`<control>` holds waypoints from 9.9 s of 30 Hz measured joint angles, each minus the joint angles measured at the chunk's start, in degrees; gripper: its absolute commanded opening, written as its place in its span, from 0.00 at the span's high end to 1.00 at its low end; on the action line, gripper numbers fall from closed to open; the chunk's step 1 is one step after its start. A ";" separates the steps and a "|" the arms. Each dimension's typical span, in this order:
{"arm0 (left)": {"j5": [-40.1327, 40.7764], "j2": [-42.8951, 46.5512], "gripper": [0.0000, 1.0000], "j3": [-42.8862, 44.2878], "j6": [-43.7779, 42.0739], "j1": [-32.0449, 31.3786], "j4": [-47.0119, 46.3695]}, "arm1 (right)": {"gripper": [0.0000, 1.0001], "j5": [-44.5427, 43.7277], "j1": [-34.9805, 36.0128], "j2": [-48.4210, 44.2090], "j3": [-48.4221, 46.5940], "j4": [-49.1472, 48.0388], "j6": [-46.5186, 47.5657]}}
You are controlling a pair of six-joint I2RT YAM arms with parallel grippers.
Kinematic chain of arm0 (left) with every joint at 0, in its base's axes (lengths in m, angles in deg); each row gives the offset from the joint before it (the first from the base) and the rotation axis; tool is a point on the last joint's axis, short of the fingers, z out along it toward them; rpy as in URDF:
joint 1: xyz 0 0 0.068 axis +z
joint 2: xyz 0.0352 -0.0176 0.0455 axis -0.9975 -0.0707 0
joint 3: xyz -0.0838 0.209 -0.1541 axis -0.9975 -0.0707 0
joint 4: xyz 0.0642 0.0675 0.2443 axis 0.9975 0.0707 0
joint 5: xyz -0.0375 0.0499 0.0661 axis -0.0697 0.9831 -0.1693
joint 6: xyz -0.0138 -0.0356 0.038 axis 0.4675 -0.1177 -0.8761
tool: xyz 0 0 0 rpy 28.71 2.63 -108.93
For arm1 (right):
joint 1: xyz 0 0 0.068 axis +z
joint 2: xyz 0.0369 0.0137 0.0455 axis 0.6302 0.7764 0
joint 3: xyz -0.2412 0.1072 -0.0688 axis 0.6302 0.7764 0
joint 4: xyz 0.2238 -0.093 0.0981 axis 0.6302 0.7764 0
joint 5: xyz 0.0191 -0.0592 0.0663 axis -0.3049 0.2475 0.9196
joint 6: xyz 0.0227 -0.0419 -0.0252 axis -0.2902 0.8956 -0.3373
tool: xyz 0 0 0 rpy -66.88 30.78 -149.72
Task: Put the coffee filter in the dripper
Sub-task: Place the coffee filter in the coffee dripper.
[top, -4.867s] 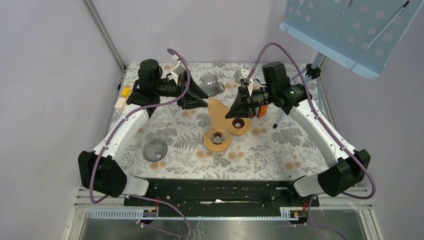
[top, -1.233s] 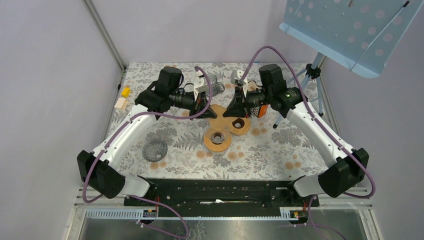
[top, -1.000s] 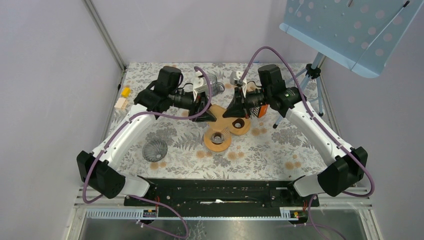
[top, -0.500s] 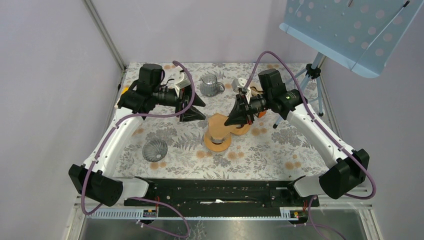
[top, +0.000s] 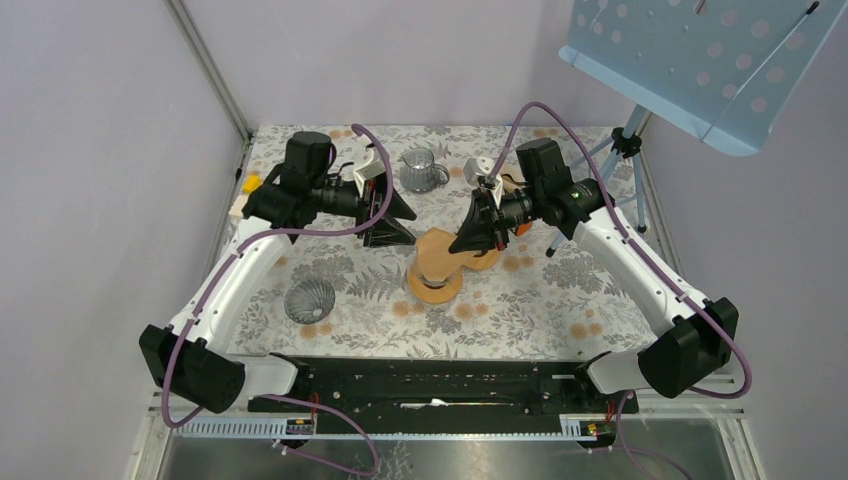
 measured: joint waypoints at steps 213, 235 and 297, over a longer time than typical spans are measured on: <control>-3.93 -1.38 0.40 -6.21 -0.72 0.02 -4.66 | 1.00 -2.23 0.00 2.49 -2.51 -0.46 -2.12; -3.06 -1.05 0.39 -6.21 -3.85 0.02 -2.43 | 1.00 -2.80 -0.02 2.49 -3.15 0.61 -0.92; -4.59 4.70 0.35 -6.43 -3.87 1.40 -0.24 | 1.00 7.48 -0.02 0.83 3.37 -11.63 -11.93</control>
